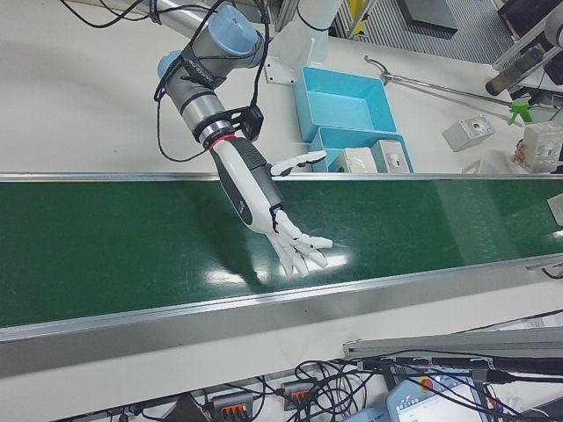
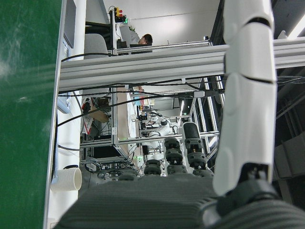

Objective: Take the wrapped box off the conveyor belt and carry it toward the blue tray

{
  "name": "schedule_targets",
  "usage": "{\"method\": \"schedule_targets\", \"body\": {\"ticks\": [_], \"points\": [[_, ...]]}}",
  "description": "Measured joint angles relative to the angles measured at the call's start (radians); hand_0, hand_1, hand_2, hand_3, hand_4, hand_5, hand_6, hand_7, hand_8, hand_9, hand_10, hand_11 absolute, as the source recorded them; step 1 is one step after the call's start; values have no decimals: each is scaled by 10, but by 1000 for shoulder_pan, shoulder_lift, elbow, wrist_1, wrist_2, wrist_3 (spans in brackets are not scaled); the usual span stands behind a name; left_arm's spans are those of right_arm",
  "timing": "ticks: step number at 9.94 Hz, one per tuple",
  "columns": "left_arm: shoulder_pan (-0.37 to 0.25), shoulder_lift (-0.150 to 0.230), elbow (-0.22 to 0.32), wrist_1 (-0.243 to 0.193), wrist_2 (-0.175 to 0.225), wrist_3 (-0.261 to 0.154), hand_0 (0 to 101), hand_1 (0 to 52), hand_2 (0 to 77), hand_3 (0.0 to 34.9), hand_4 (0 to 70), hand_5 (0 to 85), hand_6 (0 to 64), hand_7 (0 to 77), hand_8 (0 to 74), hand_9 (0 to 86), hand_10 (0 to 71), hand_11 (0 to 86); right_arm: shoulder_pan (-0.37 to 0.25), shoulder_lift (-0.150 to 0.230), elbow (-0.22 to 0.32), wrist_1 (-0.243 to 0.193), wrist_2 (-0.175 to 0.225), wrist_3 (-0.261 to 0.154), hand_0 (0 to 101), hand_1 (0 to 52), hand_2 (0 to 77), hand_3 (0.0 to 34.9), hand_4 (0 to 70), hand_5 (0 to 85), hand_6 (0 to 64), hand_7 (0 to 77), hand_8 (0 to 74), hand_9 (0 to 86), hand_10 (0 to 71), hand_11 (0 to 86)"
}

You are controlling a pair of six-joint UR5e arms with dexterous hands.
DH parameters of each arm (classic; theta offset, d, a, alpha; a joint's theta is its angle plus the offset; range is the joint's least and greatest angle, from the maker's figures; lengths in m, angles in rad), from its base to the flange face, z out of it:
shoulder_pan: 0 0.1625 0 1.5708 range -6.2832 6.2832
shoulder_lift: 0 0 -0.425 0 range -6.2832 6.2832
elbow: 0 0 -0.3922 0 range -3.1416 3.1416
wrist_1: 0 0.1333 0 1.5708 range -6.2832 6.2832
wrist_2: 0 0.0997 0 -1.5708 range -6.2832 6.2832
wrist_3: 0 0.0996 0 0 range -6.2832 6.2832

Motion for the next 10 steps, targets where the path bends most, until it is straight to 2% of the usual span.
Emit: {"method": "schedule_targets", "body": {"ticks": [4, 8, 10], "points": [[0, 0, 0, 0, 0, 0, 0, 0, 11, 0, 0, 11, 5, 5, 5, 0, 5, 5, -25, 10, -31, 2, 4, 6, 480, 147, 93, 0, 93, 229, 38, 38, 16, 49, 0, 11], [0, 0, 0, 0, 0, 0, 0, 0, 11, 0, 0, 11, 5, 5, 5, 0, 5, 5, -14, 5, -10, 2, 8, 17, 480, 147, 93, 0, 71, 224, 38, 33, 16, 49, 0, 11], [0, 0, 0, 0, 0, 0, 0, 0, 5, 0, 0, 11, 5, 5, 5, 0, 5, 5, -11, 2, -2, 2, 8, 17, 480, 147, 93, 0, 93, 229, 38, 27, 16, 49, 0, 11]]}}
